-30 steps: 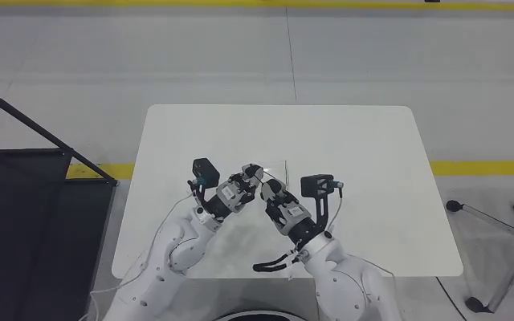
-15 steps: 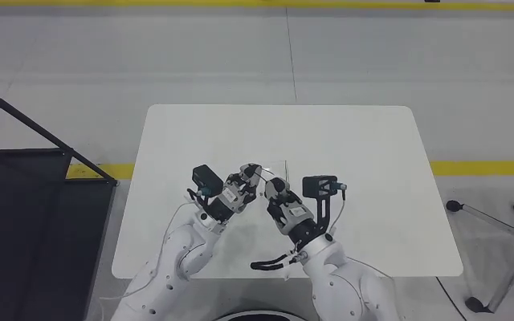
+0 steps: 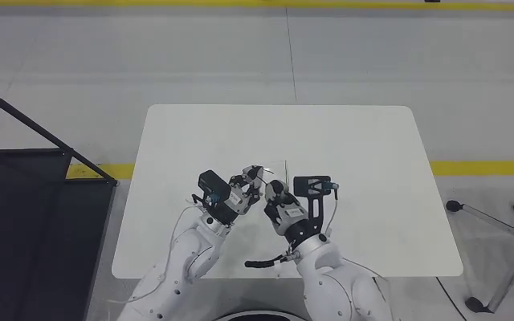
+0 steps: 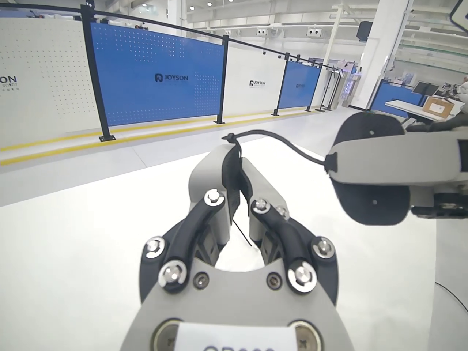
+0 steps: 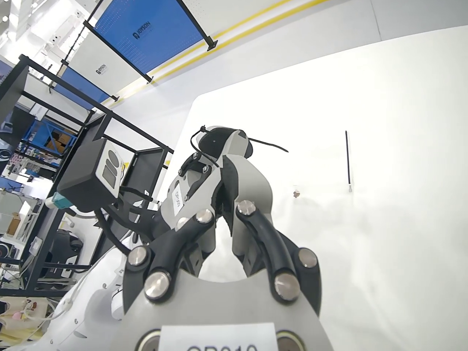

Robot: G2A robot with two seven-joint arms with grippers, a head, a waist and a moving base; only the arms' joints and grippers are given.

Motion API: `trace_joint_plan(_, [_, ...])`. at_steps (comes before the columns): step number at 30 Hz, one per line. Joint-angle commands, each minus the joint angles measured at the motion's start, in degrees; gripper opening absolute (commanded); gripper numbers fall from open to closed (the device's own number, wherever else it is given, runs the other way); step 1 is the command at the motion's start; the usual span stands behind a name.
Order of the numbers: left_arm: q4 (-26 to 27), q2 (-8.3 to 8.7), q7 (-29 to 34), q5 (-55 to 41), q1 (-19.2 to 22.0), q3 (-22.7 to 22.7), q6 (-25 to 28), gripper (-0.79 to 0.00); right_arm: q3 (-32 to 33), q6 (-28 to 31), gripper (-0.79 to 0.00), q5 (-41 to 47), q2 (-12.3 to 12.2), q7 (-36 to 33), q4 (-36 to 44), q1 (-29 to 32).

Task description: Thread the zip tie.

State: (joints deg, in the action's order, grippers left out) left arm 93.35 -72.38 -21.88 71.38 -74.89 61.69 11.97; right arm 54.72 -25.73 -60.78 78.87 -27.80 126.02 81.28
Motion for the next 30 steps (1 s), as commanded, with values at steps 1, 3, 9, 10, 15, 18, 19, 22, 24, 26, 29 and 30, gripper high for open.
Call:
trace_joint_plan(1, [-0.1,-0.08,-0.2,0.0,0.1,0.0,0.1,-0.785,-0.4,-0.8,-0.785,-0.7,0.1,-0.2,0.0,-0.3])
trace_joint_plan(3, [-0.2,-0.15,-0.3,0.1,0.1,0.0,0.0,-0.785,-0.7,-1.4,-0.785,-1.0,0.3,-0.6,0.1,-0.6])
trace_joint_plan(9, [-0.3,-0.33,-0.2,0.4,0.2,0.2,-0.1,-0.785,-1.4,-3.2,-0.785,-2.1,0.8,-1.1,0.1,-1.6])
trace_joint_plan(10, [-0.4,-0.35,-0.2,0.4,0.2,0.2,0.0,-0.785,-1.5,-3.4,-0.785,-2.2,0.8,-1.2,0.1,-1.7])
trace_joint_plan(15, [-0.5,-0.44,-0.3,0.4,0.2,0.5,0.3,-0.785,-1.8,-3.8,-0.785,-2.3,1.2,-2.0,-0.5,-2.6])
trace_joint_plan(18, [-0.4,-0.48,-0.3,0.5,0.0,0.8,0.5,-0.785,-2.0,-4.2,-0.785,-2.7,1.4,-2.7,-0.8,-3.1])
trace_joint_plan(19, [-0.4,-0.49,-0.2,0.5,0.0,0.8,0.6,-0.785,-2.1,-4.4,-0.785,-2.8,1.5,-3.0,-0.9,-3.4])
trace_joint_plan(22, [-0.3,-0.56,-0.3,0.7,0.0,0.9,0.6,-0.785,-2.3,-5.4,-0.785,-3.5,1.7,-3.9,-1.0,-4.0])
trace_joint_plan(24, [-0.4,-0.60,-0.3,0.7,0.0,0.9,0.7,-0.785,-2.5,-6.0,-0.785,-3.8,1.9,-4.4,-1.0,-4.4])
trace_joint_plan(26, [-0.3,-0.64,-0.2,0.8,-0.1,1.0,0.7,-0.785,-2.7,-6.5,-0.785,-4.3,2.1,-4.7,-1.0,-4.7])
trace_joint_plan(29, [-0.3,-0.71,-0.2,0.9,-0.1,1.1,0.8,-0.785,-2.9,-7.2,-0.785,-4.7,2.3,-5.4,-1.1,-5.2])
trace_joint_plan(30, [-0.3,-0.73,-0.2,0.9,-0.1,1.1,0.8,-0.785,-2.9,-7.4,-0.785,-4.9,2.4,-5.6,-1.2,-5.4])
